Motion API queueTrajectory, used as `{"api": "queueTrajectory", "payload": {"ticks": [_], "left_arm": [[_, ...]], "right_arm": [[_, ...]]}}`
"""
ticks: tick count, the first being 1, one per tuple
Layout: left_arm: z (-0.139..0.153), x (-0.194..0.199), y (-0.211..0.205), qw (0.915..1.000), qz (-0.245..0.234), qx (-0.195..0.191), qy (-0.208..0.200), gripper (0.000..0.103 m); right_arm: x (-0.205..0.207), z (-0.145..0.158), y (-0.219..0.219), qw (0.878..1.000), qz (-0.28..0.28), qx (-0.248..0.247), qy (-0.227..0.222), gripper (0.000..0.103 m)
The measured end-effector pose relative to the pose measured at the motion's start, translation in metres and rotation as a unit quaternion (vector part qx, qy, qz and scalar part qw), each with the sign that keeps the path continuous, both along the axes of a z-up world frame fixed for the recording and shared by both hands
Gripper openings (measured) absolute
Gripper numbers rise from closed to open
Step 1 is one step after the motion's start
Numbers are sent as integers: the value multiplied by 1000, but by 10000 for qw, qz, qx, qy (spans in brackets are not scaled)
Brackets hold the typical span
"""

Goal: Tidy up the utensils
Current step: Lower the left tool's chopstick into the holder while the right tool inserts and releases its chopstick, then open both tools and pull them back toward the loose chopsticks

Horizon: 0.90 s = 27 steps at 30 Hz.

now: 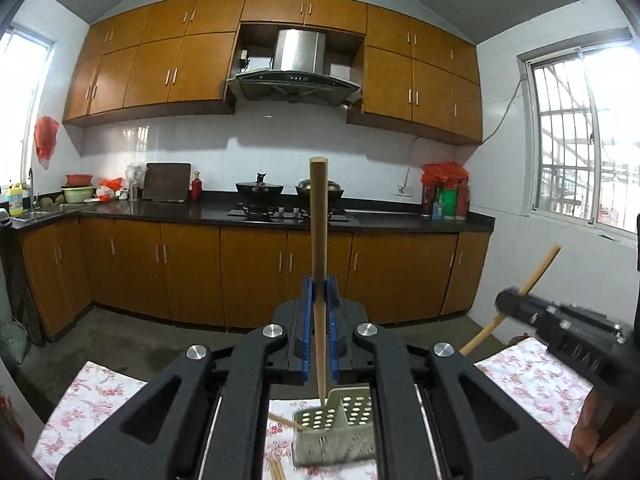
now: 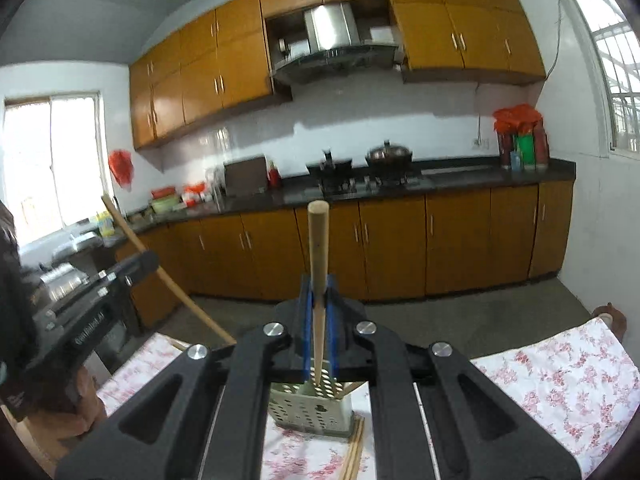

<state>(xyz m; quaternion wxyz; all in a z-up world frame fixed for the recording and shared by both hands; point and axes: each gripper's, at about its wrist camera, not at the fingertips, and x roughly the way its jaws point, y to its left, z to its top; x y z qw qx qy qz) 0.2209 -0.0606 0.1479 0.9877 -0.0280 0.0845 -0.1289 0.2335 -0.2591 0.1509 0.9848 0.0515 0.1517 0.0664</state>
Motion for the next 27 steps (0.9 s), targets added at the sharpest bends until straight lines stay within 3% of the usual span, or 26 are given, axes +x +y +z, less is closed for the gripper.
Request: {"api": "queueTrajectory", "payload": {"ticks": [7,8,9,11,13,17,19,21,25,27], "left_arm": [[-42,31,2,9975,-77,-186,685,8],[-43,31,4,9972,-67,-197,721,8],[-42,30,6,9970,-61,-217,735,8],[-39,26,9,9972,-68,-238,709,8],[-31,19,13,9976,-80,-278,636,10],[-14,1,23,9983,-74,-391,435,29],[-8,-14,32,9985,-70,-416,361,30],[-7,-28,42,9983,-22,-454,376,30],[-25,-53,60,9972,175,-361,625,30],[-49,-61,66,9949,291,-198,949,30]], "right_arm": [[31,-39,-2,9984,21,88,553,10],[29,-40,-1,9985,19,95,542,17],[27,-38,-3,9987,-5,106,489,26],[19,-32,-6,9993,-40,128,357,31],[5,-23,-12,9996,-105,181,194,31],[-32,-13,-32,9989,-293,373,-29,33],[-49,-16,-44,9981,-438,444,3,34],[-64,-32,-56,9969,-592,488,199,34],[-67,-98,-61,9900,-496,489,1230,33],[-62,-148,-53,9786,-296,483,1978,20]]}}
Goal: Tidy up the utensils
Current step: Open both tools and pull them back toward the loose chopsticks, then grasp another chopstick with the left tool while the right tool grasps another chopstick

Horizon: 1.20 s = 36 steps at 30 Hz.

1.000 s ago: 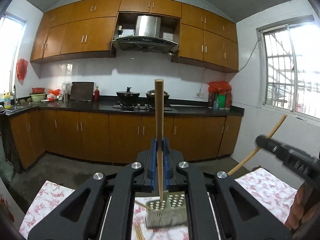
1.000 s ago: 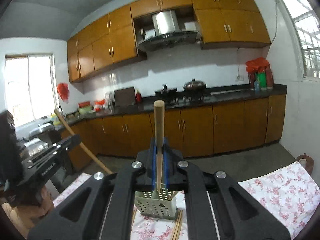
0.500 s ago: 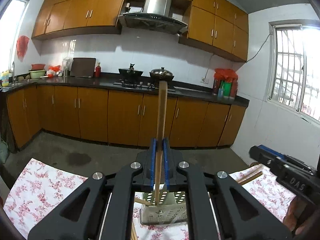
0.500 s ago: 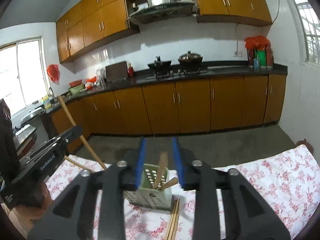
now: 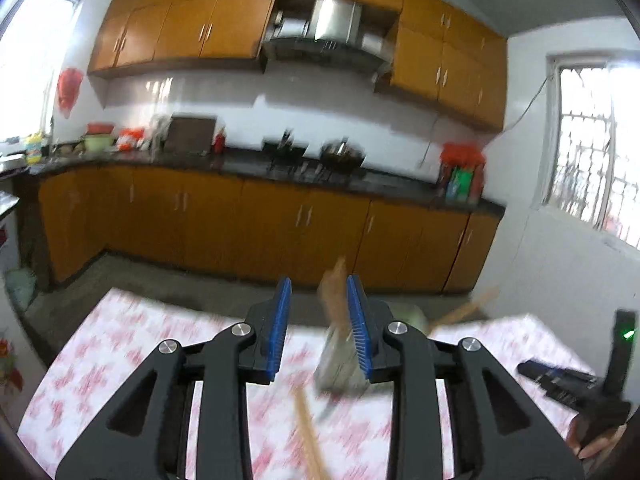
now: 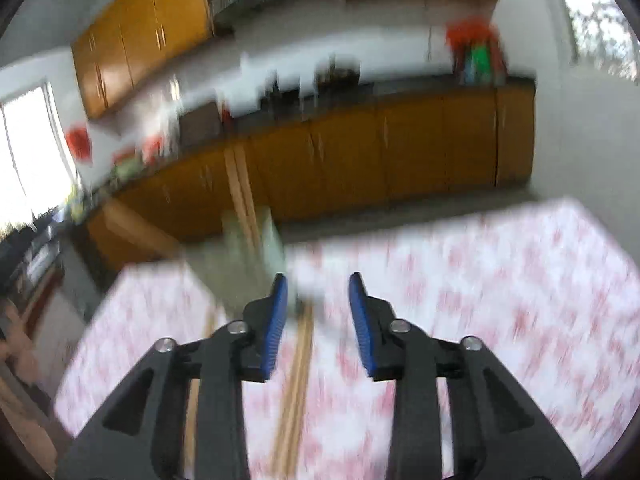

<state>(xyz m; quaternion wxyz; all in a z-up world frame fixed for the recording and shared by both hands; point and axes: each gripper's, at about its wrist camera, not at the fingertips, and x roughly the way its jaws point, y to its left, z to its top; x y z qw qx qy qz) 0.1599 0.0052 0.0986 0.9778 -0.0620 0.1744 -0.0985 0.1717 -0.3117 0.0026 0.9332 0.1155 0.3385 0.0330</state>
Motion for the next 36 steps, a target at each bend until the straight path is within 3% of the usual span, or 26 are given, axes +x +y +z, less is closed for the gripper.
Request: {"api": "queueTrajectory", "payload": {"ticks": [3,5,10,22,26,36], "left_arm": [[-50,-1,5,9971,20,185,733,30],[-87,2,9,9907,-24,92,1357,30],[-140,1,11,9776,-67,-73,2104,29],[-181,1,-11,9669,-331,75,2531,26],[-185,2,-17,9642,-393,109,2619,24],[-194,4,-26,9597,-533,189,2754,17]], "right_arm": [[2,-61,21,9963,330,177,780,16],[4,-86,35,9931,476,208,1055,16],[6,-109,54,9907,474,87,1271,16],[8,-108,49,9928,324,15,1153,14],[10,-108,53,9916,219,-454,1195,8],[10,-111,39,9930,-3,-384,1113,8]]}}
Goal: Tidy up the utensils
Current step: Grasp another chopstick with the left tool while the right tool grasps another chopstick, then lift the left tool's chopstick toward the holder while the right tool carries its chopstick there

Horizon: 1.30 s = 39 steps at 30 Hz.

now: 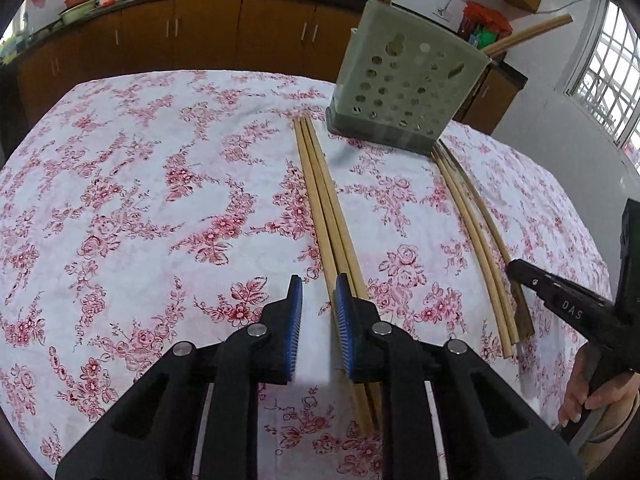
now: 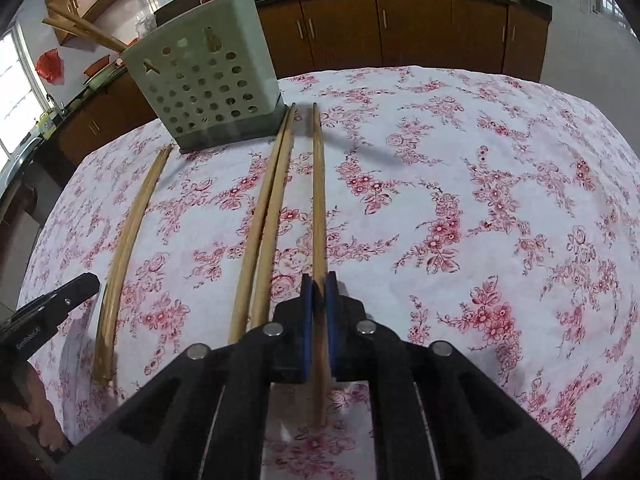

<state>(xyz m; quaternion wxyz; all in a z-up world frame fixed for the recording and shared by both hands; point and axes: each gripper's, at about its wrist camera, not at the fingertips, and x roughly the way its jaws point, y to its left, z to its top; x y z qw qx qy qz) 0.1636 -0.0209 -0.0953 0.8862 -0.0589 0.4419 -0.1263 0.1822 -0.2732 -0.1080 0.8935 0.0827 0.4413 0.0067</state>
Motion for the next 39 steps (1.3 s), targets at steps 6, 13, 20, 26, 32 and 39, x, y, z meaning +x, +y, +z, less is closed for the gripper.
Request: {"api": "queueTrajectory", "payload": {"ticks": [6,13,20,26,32,39], "left_arm": [[-3,0,-3,10000,-85,-16,31,16],[-6,1,-11,9995,-138,296,32,13],[-5,8,-2,9988,78,481,-5,8],[-4,32,42,9968,595,530,5,8],[-7,30,52,9963,621,557,-211,8],[-8,29,56,9970,642,370,-205,8]], "right_arm": [[-1,0,-2,10000,32,42,-17,8],[-6,0,-1,10000,55,48,-20,10],[-9,0,-4,9999,41,-76,-134,8],[-4,0,-29,9990,-354,-149,-233,8],[-7,-2,-29,9984,-372,-250,-346,9],[-7,-2,-31,9986,-374,-136,-352,9]]}}
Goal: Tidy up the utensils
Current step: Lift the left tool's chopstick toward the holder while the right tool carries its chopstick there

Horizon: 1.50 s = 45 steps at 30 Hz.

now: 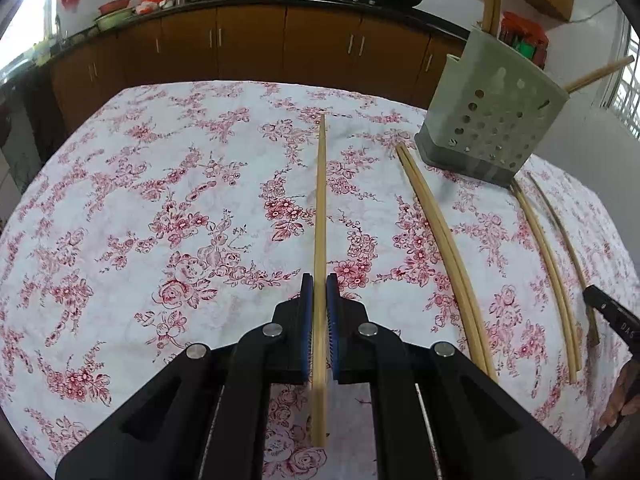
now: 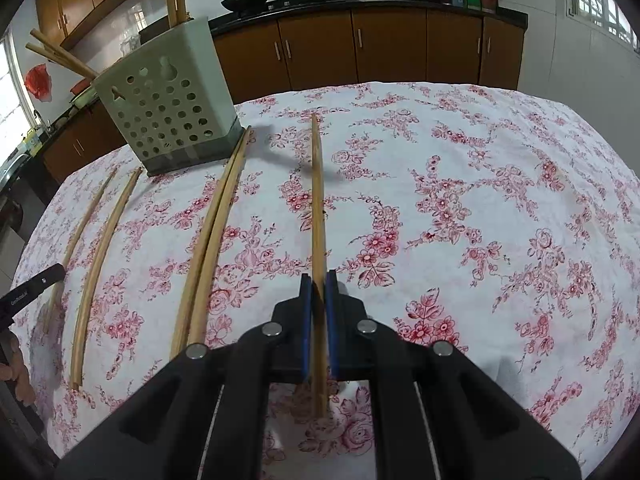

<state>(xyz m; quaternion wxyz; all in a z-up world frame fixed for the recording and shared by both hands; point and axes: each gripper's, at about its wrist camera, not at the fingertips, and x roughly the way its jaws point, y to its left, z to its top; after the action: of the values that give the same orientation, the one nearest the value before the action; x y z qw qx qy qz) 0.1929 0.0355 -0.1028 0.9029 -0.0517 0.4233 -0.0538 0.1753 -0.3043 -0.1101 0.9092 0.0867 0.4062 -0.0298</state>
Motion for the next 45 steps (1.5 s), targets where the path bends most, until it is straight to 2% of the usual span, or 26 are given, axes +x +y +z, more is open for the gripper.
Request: {"api": "queueTrajectory", "payload": {"ticks": [39,41,43,45], "left_arm": [[1,0,4,9998,39,-185,4,8],[1,-1,4,9999,25,-140,4,8],[2,-5,-1,9999,-55,115,25,8],[2,-11,-2,9998,-82,199,59,8]], "right_arm": [[0,-1,2,9999,-4,-107,18,9],[0,-1,3,9999,-4,-118,21,9],[-2,-1,4,9998,16,-174,37,8],[-5,-1,3,9999,8,-154,40,9]]}}
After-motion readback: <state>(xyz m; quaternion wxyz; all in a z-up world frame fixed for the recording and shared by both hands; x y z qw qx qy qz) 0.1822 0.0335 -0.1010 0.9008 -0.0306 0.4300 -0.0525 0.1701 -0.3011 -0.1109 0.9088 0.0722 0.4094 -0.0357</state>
